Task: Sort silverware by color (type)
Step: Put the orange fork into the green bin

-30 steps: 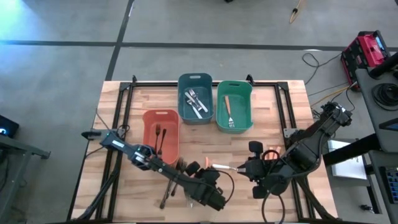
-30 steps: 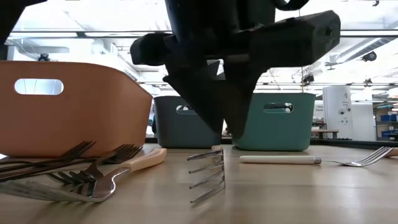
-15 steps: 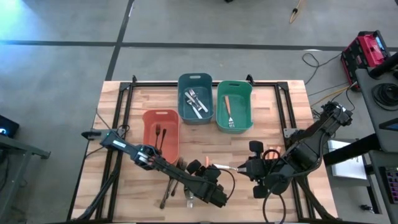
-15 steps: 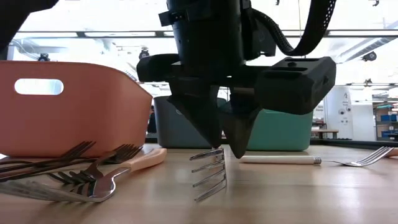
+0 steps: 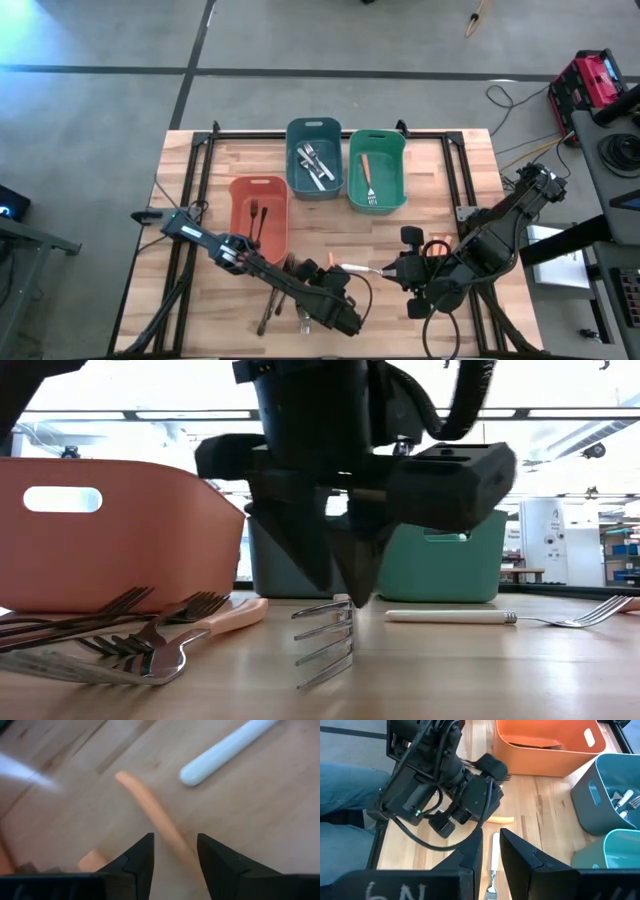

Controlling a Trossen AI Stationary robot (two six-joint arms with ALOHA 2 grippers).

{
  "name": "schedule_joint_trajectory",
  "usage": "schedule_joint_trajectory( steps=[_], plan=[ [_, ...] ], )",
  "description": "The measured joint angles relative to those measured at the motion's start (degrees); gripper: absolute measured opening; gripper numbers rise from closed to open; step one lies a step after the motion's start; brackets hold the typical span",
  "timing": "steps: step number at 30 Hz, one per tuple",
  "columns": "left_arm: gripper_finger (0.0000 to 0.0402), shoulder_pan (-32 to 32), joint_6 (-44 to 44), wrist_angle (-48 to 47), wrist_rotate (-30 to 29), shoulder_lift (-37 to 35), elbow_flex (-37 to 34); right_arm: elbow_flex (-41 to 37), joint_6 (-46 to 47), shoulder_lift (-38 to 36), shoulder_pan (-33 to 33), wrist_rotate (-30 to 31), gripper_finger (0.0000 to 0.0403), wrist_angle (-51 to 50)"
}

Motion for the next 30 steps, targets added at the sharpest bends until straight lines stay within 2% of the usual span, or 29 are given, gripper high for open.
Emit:
schedule_joint_trajectory(
  steps=[8, 13, 30],
  plan=[
    [0.0177, -0.2, -1.7, 0.1, -0.7, -0.1, -0.3, 0.0, 0.0, 0.0, 0.0, 0.0, 0.0057, 0.0],
    [0.0187, -0.2, -1.7, 0.6, -0.9, -0.1, -0.6, 0.0, 0.0, 0.0, 0.0, 0.0, 0.0057, 0.0],
    [0.0122, -0.3, -0.7, 6.2, -0.2, -0.1, -4.9, 0.0, 0.0, 0.0, 0.0, -0.1, 0.0057, 0.0]
  ],
)
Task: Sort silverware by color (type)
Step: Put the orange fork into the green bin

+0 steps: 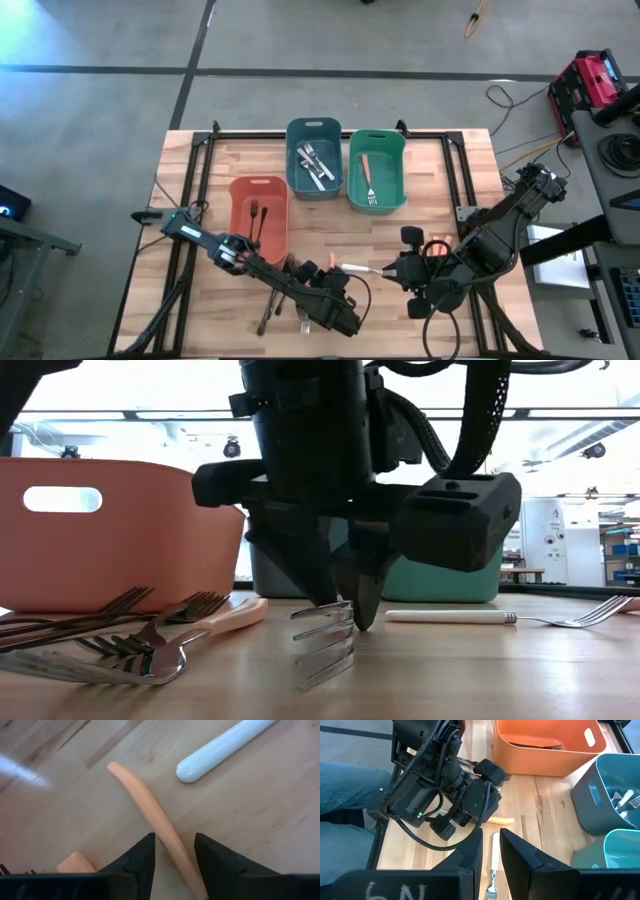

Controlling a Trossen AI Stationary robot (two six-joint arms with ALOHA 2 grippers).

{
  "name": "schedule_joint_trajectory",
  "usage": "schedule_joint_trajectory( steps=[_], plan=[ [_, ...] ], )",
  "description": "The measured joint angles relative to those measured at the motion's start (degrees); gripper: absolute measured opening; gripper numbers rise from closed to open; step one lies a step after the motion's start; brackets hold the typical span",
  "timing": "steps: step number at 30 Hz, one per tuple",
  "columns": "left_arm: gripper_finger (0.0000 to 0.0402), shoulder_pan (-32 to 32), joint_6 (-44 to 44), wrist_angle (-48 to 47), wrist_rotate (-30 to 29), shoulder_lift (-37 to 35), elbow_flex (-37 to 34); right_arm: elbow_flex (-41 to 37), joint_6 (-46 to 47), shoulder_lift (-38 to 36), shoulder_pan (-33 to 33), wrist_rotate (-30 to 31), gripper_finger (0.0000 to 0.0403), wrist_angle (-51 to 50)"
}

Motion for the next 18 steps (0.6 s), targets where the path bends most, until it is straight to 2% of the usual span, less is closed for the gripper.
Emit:
schedule_joint_trajectory(
  steps=[3, 9, 18],
  plan=[
    [0.0100, 0.0, 0.5, 0.2, 0.1, 0.0, -0.1, 0.0, 0.0, 0.0, 0.0, 0.0, 0.0057, 0.0],
    [0.0020, 0.0, 1.1, 0.0, 0.6, 0.0, -0.1, -0.3, 0.0, 0.0, 0.0, 0.0, 0.0057, 0.0],
    [0.0021, -0.2, 1.4, -2.7, -0.1, -0.1, 1.3, -2.8, 0.0, 0.0, 0.0, 0.0, 0.0057, 0.0]
  ],
)
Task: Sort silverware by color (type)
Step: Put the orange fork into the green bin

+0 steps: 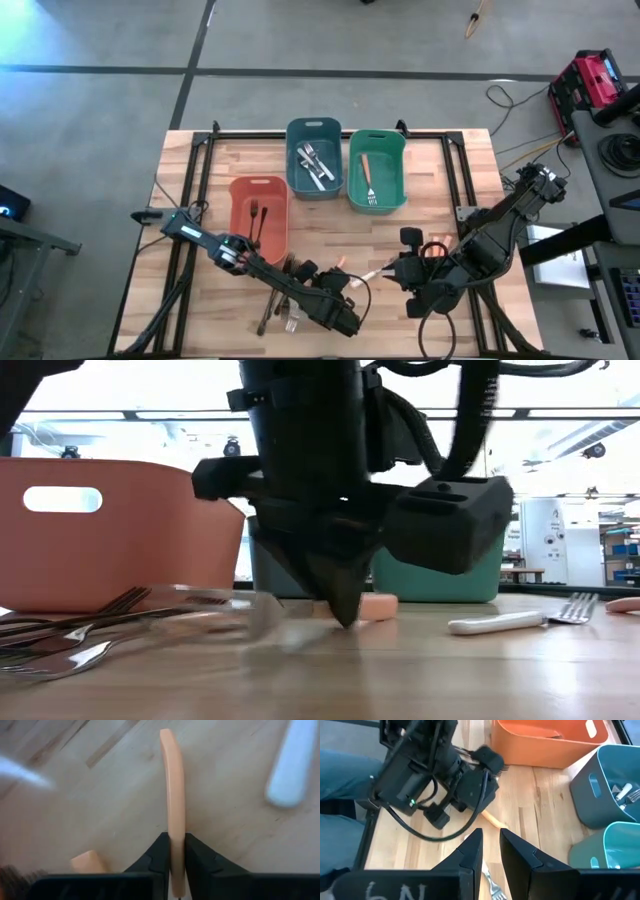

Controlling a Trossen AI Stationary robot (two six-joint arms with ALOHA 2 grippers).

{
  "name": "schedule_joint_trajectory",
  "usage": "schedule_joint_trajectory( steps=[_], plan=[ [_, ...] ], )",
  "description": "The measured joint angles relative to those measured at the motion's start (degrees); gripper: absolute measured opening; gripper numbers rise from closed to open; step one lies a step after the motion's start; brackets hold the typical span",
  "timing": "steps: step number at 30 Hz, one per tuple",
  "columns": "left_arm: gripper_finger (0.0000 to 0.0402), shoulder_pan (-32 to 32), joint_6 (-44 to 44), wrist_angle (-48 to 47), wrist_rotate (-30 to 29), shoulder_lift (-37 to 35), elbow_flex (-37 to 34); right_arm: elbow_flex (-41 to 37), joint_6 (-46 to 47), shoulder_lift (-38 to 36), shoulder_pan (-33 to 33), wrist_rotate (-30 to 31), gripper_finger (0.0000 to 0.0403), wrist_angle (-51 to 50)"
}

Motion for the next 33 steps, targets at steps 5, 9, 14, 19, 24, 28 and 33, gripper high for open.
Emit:
schedule_joint_trajectory(
  steps=[5, 9, 14, 19, 24, 28, 33],
  plan=[
    [0.0017, -0.6, -0.2, -5.7, -5.0, -1.7, 2.5, -0.9, 1.0, 0.0, 0.0, -0.1, 0.0057, -0.1],
    [0.0017, -1.8, 0.5, -7.2, -11.3, -5.6, 3.2, -0.9, 1.0, -0.2, 0.0, -0.1, 0.0057, 0.1],
    [0.0017, -4.3, 7.5, -8.2, -19.2, -11.8, 3.1, -0.9, -0.4, -0.4, 0.0, 1.8, 0.0057, 0.8],
    [0.0018, -6.7, 14.9, -11.6, -28.1, -19.0, 3.0, -1.3, -2.2, -0.4, 0.0, 6.3, 0.0057, 1.6],
    [0.0020, -9.6, 22.4, -13.6, -39.6, -25.4, 2.4, -3.4, -6.4, -0.4, 0.0, 7.6, 0.0057, 7.7],
    [0.0019, -11.3, 27.9, -13.5, -43.3, -28.8, 1.1, -5.9, -11.6, -0.4, -0.4, 7.5, 0.0057, 14.2],
    [0.0019, -11.7, 31.6, -13.5, -49.6, -35.3, -6.2, -8.3, -15.1, -0.5, -2.1, 7.5, 0.0057, 19.8]
  ],
)
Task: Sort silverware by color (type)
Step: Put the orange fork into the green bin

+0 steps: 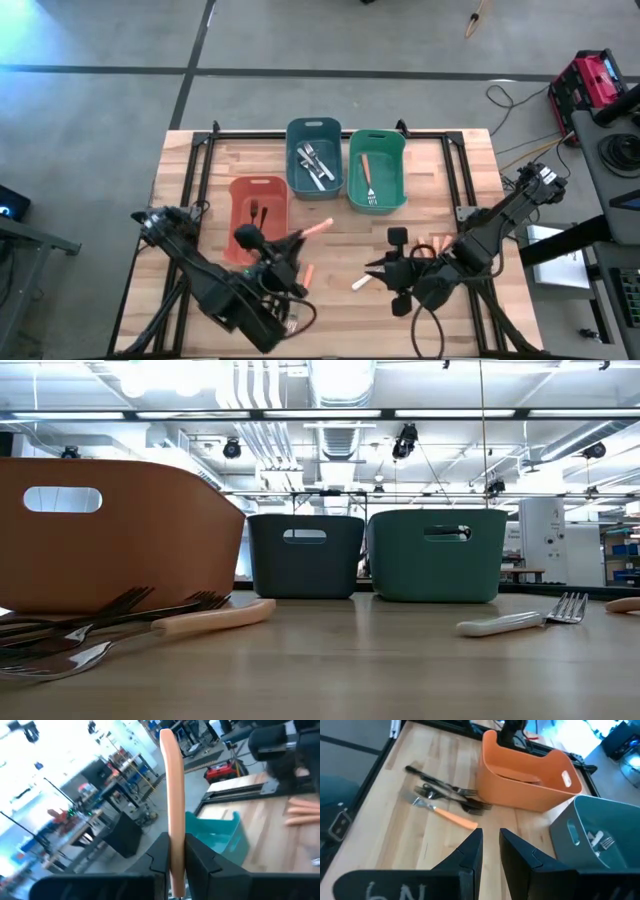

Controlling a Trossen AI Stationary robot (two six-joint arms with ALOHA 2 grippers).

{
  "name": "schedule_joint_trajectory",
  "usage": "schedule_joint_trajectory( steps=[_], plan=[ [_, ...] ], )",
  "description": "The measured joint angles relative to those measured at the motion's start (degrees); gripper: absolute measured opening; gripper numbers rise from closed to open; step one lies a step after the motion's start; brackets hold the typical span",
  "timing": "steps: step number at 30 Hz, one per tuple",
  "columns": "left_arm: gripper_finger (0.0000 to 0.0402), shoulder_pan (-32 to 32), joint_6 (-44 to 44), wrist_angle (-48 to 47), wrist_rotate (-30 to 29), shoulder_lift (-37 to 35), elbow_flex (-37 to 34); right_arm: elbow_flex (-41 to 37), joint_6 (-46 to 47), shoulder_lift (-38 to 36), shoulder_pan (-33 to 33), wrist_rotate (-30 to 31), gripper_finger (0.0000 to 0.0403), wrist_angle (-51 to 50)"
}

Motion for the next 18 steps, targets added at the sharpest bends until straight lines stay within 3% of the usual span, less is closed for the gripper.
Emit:
schedule_joint_trajectory(
  steps=[10, 18],
  plan=[
    [0.0019, 0.0, -12.4, 4.1, -0.9, -17.6, -29.0, -1.3, -6.6, 0.0, -5.1, -0.5, 0.0057, 6.1],
    [0.0019, 0.6, -8.3, 11.1, -1.0, -28.8, -42.5, -1.3, -14.1, -0.1, -13.2, -2.6, 0.0057, 12.3]
  ],
)
